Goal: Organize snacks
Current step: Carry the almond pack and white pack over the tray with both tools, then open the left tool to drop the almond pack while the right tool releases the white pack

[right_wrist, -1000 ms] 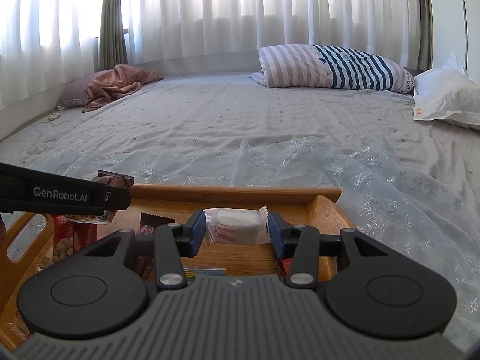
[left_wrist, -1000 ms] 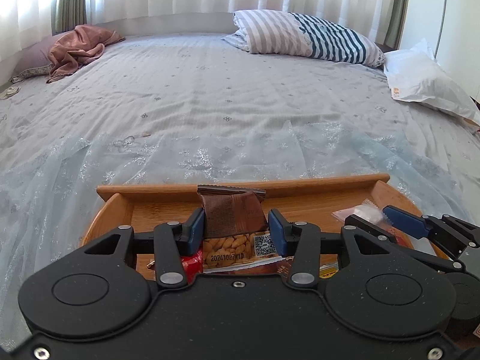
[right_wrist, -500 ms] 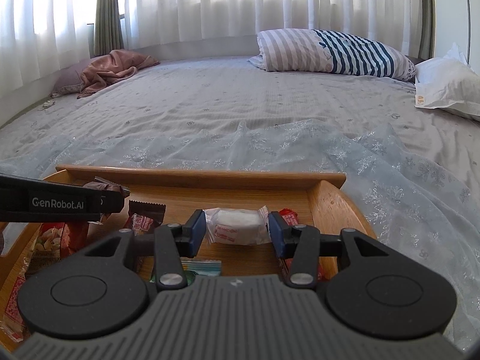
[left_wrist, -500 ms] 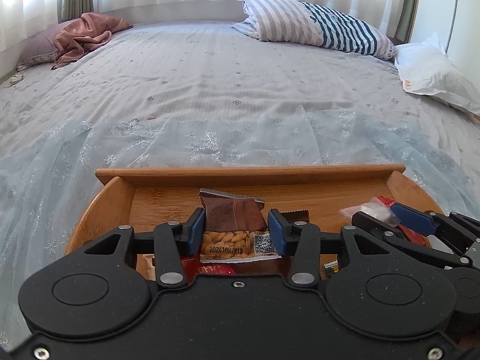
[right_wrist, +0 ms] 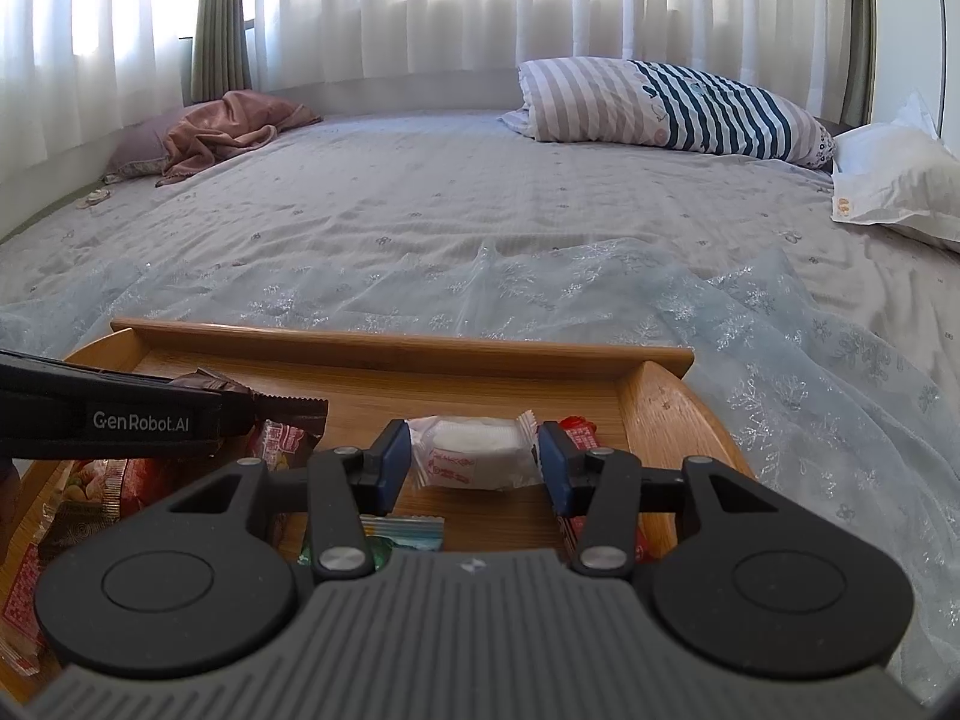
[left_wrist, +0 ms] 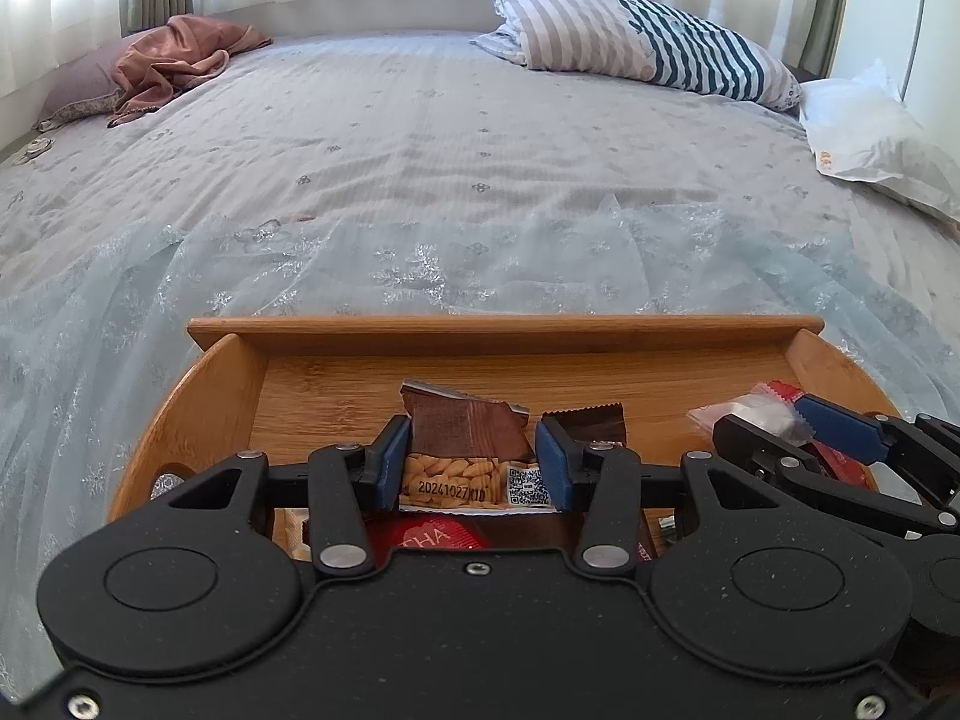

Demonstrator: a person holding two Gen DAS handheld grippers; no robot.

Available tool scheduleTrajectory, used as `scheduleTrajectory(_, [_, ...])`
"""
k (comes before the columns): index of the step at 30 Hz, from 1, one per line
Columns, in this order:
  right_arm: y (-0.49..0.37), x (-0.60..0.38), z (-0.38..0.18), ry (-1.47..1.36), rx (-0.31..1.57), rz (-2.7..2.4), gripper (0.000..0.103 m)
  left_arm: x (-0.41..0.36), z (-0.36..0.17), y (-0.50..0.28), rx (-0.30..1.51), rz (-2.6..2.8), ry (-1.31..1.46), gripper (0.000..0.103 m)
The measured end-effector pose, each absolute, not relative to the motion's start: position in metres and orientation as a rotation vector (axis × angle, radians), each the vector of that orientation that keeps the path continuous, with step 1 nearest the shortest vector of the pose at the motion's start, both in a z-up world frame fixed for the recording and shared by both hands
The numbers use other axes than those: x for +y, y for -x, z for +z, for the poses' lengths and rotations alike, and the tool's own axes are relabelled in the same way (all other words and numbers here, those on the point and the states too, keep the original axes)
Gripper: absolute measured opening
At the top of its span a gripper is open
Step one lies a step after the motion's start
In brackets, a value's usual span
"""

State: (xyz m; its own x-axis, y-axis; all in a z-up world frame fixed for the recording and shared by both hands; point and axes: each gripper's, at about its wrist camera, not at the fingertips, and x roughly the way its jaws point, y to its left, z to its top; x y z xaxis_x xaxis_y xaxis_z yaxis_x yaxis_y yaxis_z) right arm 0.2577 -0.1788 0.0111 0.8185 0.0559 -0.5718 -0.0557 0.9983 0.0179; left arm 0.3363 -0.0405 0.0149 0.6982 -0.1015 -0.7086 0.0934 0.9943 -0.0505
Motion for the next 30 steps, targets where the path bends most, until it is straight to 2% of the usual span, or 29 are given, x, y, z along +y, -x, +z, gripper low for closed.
scheduleTrajectory(13, [-0.259, -0.177, 0.013, 0.016, 0.618, 0.063, 0.052, -0.042, 0.01, -0.339, 0.804, -0.099, 0.016, 0.043])
scheduleTrajectory(21, [-0.257, -0.178, 0.016, 0.01, 0.612, 0.07, 0.059, -0.04, 0.014, -0.338, 0.811, -0.106, 0.025, 0.046])
scheduleTrajectory(24, [-0.255, -0.178, 0.02, 0.013, 0.605, 0.071, 0.061, -0.039, 0.019, -0.336, 0.805, -0.102, 0.018, 0.049])
scheduleTrajectory(26, [-0.253, -0.178, 0.023, 0.015, 0.598, 0.071, 0.066, -0.039, 0.023, -0.333, 0.798, -0.101, 0.013, 0.053])
scheduleTrajectory(30, [-0.248, -0.179, 0.03, 0.008, 0.583, 0.07, 0.066, -0.039, 0.034, -0.324, 0.776, -0.107, 0.0, 0.063])
